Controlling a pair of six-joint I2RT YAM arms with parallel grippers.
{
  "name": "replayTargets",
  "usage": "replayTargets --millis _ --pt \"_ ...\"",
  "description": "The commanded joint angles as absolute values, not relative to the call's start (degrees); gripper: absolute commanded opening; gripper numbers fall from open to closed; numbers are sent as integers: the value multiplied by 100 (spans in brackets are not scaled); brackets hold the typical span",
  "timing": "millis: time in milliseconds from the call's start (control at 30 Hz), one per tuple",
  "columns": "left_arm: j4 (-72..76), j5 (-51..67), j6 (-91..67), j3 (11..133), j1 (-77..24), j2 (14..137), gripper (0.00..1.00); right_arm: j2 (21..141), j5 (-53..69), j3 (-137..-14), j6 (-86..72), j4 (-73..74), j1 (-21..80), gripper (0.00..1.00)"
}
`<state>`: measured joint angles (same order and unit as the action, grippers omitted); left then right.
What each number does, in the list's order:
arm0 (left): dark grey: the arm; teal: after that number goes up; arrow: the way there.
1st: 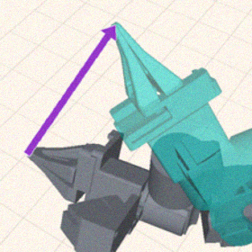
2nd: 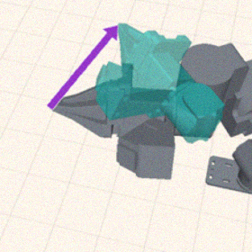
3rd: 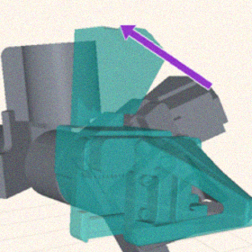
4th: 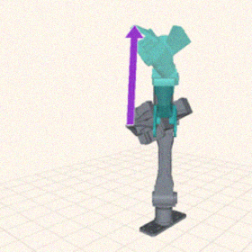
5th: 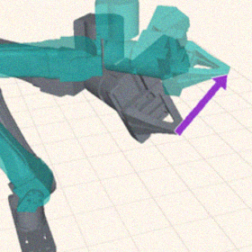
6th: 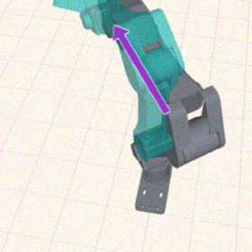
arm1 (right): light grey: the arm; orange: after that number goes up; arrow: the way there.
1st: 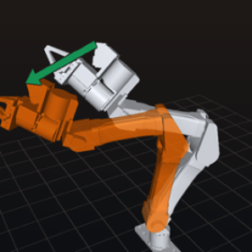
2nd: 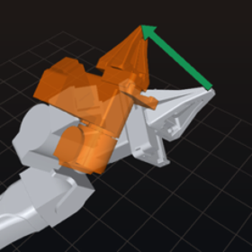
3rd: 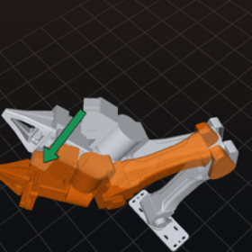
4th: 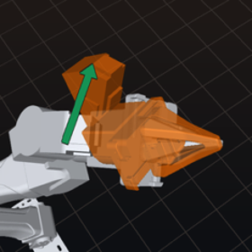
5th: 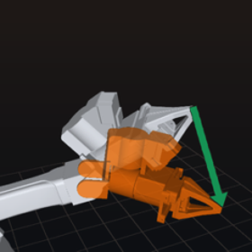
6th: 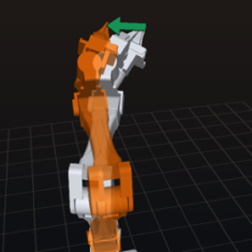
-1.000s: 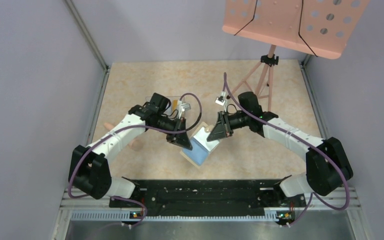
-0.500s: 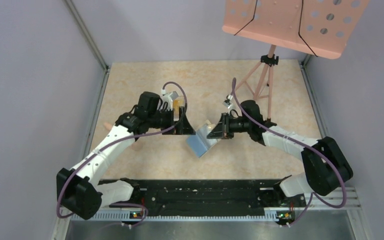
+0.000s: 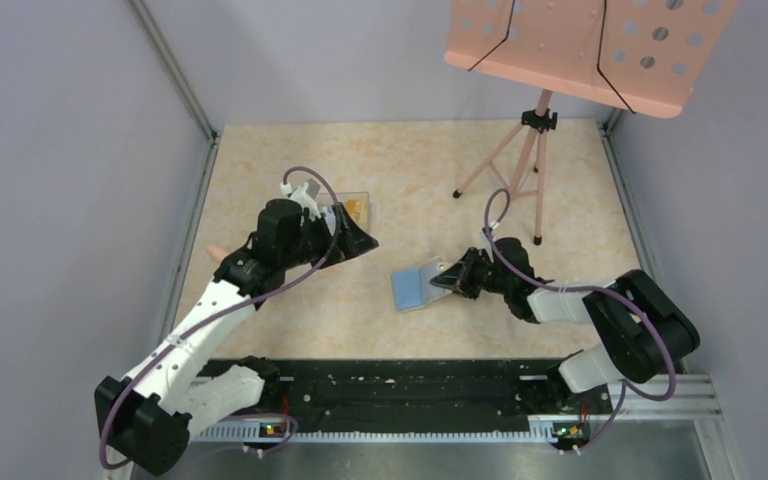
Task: Put the credit cards into the card holder
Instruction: Open the card holder at the center of the board.
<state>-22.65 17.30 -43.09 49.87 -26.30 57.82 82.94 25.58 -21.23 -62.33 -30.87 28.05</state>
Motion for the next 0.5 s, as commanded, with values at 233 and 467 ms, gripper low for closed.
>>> replayTargets --millis 233,467 --pt "-2110 -926 -5013 4615 -2625 4685 99 8028 1888 -2167 -6100 -2544 2789 44" --pt "-2138 -1352 -4677 4529 -2612 4482 99 7319 1123 -2997 -4858 -125 2786 63"
